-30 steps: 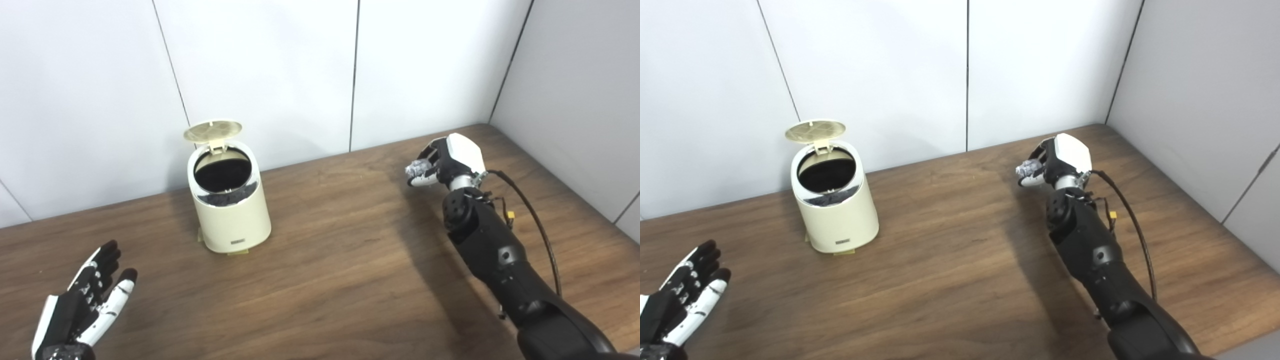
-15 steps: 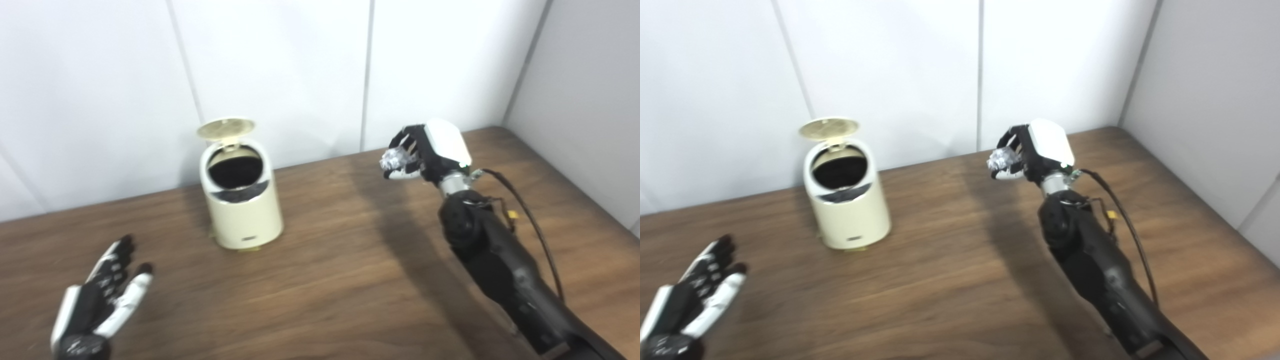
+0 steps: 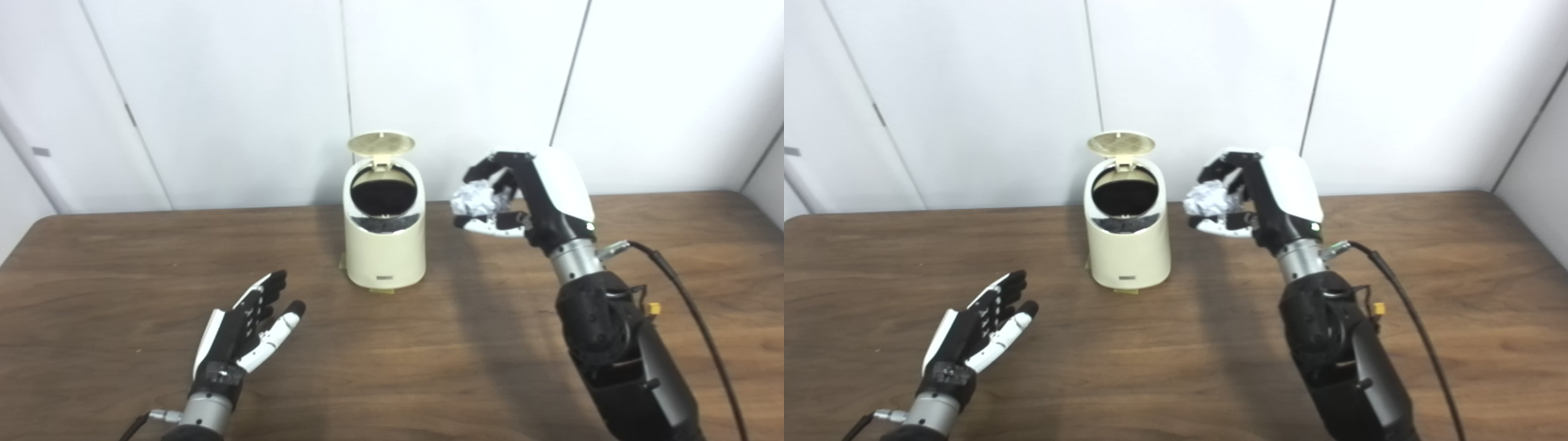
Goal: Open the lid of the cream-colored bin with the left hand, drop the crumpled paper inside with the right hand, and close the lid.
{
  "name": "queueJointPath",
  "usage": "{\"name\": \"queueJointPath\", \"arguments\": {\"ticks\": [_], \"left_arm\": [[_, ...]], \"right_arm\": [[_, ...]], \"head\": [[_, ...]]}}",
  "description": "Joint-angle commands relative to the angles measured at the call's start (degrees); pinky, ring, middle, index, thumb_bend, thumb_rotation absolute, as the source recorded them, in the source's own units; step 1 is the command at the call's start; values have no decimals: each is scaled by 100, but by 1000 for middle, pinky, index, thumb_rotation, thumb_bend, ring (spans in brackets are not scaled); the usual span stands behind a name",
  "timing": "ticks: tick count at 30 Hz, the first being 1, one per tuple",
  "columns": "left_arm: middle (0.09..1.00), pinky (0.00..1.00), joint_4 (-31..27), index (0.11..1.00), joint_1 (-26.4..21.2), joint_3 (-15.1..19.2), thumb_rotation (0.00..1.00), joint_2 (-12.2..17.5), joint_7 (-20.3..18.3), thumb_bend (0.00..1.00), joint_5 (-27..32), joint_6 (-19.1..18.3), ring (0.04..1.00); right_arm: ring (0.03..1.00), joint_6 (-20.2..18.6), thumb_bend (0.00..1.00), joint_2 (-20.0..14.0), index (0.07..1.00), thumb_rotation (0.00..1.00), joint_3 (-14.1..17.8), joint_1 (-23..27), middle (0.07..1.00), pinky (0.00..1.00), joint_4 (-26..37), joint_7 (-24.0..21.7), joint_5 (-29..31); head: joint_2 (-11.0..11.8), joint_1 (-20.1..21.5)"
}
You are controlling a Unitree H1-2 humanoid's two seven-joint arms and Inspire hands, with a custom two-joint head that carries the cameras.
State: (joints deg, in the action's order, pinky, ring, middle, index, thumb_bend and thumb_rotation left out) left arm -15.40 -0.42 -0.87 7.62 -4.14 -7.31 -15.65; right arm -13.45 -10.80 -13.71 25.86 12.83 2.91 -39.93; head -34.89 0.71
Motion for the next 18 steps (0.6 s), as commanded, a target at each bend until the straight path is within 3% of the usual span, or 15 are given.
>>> {"name": "queueJointPath", "arguments": {"ticks": [1,6,10,18], "left_arm": [[908,925,-12,929,-94,-32,509,-24,95,638,-88,271,922],[906,922,24,933,-78,-75,528,-46,125,627,-144,333,918],[907,911,38,935,-60,-80,527,-55,121,615,-112,368,913],[901,901,22,933,-32,-129,533,-48,148,608,-148,389,905]], "right_arm": [[385,361,498,131,500,0,-58,393,509,346,-52,186,-93],[389,575,499,449,500,0,-167,630,512,373,-388,214,-72],[392,604,493,737,523,0,-192,860,525,314,-782,323,-136],[389,883,496,956,513,0,-158,1230,511,319,-1645,610,-37]], "head": [[26,-34],[66,-57],[87,-66],[100,-74]]}}
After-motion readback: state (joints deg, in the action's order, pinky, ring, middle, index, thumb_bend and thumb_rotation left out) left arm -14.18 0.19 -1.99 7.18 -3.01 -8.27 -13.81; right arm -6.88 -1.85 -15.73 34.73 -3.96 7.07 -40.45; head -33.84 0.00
